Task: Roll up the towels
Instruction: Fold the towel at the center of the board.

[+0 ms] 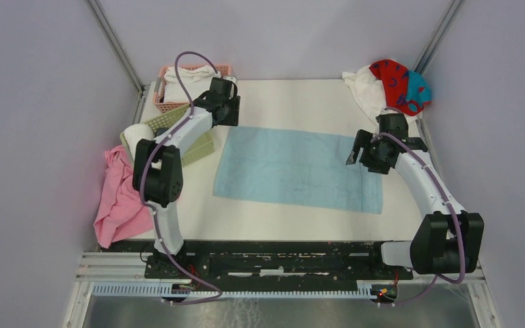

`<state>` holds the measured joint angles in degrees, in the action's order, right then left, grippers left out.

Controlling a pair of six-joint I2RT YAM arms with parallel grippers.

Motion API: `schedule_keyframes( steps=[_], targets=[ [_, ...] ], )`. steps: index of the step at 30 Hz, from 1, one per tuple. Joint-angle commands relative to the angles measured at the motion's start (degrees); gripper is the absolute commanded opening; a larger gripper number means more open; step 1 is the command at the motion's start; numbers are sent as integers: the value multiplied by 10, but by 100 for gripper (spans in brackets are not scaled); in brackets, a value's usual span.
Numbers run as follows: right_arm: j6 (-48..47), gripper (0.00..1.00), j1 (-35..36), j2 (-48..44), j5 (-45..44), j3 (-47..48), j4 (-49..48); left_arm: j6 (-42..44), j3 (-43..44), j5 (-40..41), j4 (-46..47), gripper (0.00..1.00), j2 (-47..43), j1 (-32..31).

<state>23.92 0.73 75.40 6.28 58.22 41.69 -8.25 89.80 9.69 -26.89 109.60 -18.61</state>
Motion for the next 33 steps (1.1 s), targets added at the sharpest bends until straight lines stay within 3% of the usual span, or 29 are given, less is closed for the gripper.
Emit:
schedule_keyframes(
  steps=[1, 8, 21, 33],
  targets=[
    [-15, 83, 3, -17, 15, -1, -30, 82, 77, -27, -4, 56, 69, 12],
    [-24, 83, 8, -3, 18, -5, -34, 109, 170, -56, -31, 53, 179, 30],
    [-27, 83, 10, 25, 7, 5, -30, 120, 198, -103, -55, 48, 259, 38],
    [-30, 82, 10, 65, -35, 88, -27, 135, 235, -164, -116, 42, 323, 41]
  ],
)
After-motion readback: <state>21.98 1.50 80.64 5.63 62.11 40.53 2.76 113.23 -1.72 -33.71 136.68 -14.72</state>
